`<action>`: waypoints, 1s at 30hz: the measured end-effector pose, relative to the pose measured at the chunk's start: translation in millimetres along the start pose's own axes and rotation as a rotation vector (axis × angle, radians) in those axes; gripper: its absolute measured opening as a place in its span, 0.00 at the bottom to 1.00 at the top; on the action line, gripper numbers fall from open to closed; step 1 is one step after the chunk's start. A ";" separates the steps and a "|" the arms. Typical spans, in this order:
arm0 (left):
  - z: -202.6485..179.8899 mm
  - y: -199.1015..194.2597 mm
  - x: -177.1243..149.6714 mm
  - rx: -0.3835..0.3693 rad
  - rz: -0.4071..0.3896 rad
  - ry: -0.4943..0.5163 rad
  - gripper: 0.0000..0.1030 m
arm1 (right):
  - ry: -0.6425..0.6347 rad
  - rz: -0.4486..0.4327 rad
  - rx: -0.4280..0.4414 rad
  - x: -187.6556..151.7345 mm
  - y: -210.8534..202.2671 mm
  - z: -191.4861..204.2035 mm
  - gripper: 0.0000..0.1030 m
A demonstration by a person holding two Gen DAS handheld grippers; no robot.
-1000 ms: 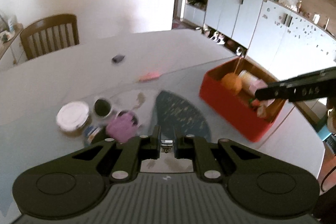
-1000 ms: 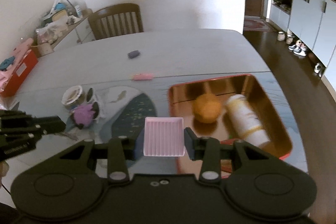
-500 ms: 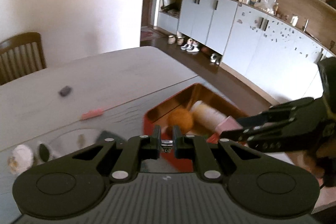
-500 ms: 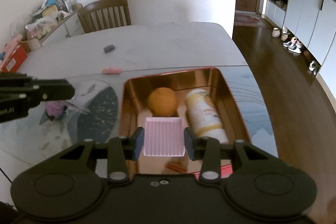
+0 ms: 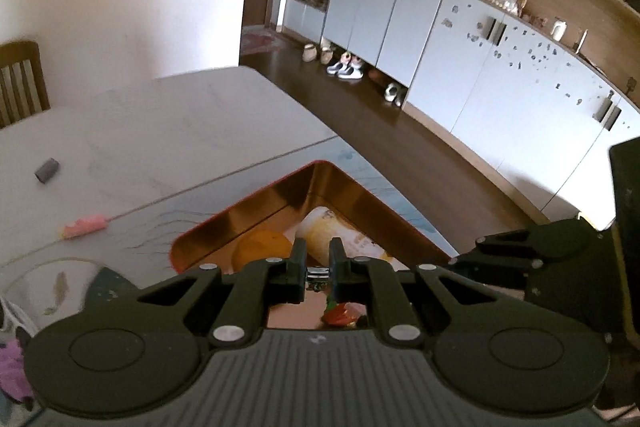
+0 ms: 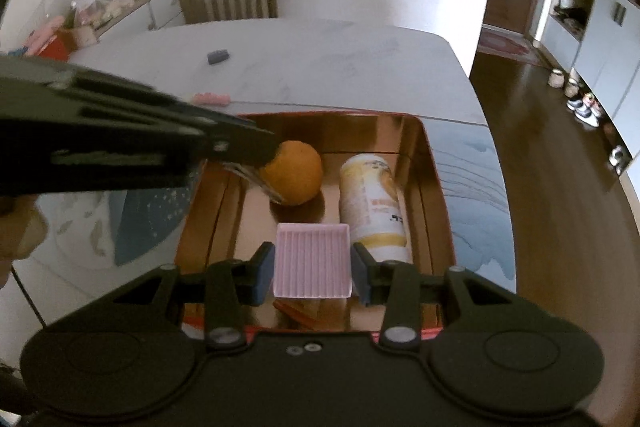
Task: Organize rigid objects
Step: 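Carry the nail clipper in left gripper while right gripper carries the pink dish to the red box, then open left gripper to drop the clipper while right gripper releases the pink dish in the box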
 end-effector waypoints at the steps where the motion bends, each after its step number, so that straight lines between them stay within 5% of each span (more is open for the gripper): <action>1: -0.9 5.9 0.1 0.002 0.007 -0.002 0.10 | -0.019 0.002 -0.002 -0.4 1.7 0.5 0.38; 13: -10.2 48.9 -5.1 0.009 0.083 -0.020 0.10 | -0.120 0.024 0.004 -6.3 14.1 -1.4 0.38; 30: -11.8 62.3 -25.7 0.007 0.164 -0.048 0.11 | -0.124 0.073 0.015 -8.6 30.4 -7.1 0.38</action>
Point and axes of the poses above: each gripper's, at about its wrist camera, not at the fingertips, and y roughly the way its jaws point, z to its left, x to its top, the point moved 7 cm from there along y, roughly the way its jaws point, and after that the axes turned 15 degrees about y, right-handed, at the moved point
